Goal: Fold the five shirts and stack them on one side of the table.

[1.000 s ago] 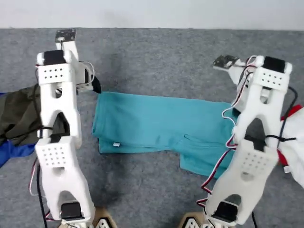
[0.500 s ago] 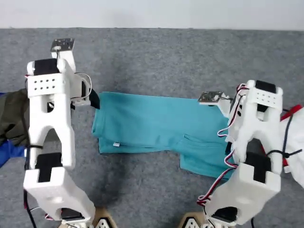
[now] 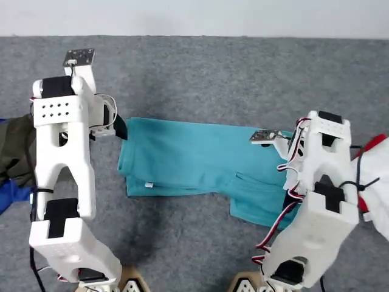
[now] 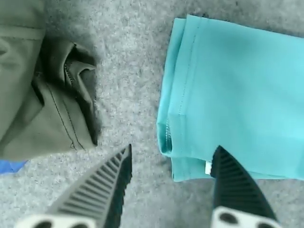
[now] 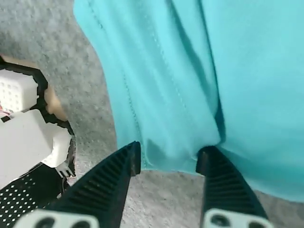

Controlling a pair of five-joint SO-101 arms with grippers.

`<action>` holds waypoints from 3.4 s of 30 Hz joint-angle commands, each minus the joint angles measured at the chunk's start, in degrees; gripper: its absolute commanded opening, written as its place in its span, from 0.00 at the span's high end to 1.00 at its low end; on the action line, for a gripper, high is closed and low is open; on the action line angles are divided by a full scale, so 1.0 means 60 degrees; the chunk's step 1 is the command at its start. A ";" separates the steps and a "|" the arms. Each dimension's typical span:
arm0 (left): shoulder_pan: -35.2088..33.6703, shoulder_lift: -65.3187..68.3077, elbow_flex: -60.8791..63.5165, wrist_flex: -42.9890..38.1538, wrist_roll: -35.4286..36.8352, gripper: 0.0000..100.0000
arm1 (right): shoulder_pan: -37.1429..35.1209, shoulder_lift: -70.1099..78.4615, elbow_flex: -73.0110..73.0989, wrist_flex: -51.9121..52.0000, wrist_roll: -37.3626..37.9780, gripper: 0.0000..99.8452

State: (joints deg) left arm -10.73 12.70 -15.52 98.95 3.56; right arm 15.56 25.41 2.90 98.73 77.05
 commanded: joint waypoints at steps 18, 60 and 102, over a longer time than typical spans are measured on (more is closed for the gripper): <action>-0.0088 -0.0542 -0.0037 0.0293 -0.0015 0.74 | 0.0491 -0.0037 -0.4396 0.0139 -0.0264 0.99; 0.2110 0.0996 0.3773 -0.1568 -0.0015 0.73 | 0.0901 -0.1927 -0.0484 0.0711 0.1377 0.77; 0.1275 0.4044 -0.0110 0.0264 -0.0894 0.99 | -0.0198 0.0344 -0.1890 0.0037 0.0103 0.99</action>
State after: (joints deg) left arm -2.20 37.41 -14.20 98.77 -1.45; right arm 12.75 28.22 -3.52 99.08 78.20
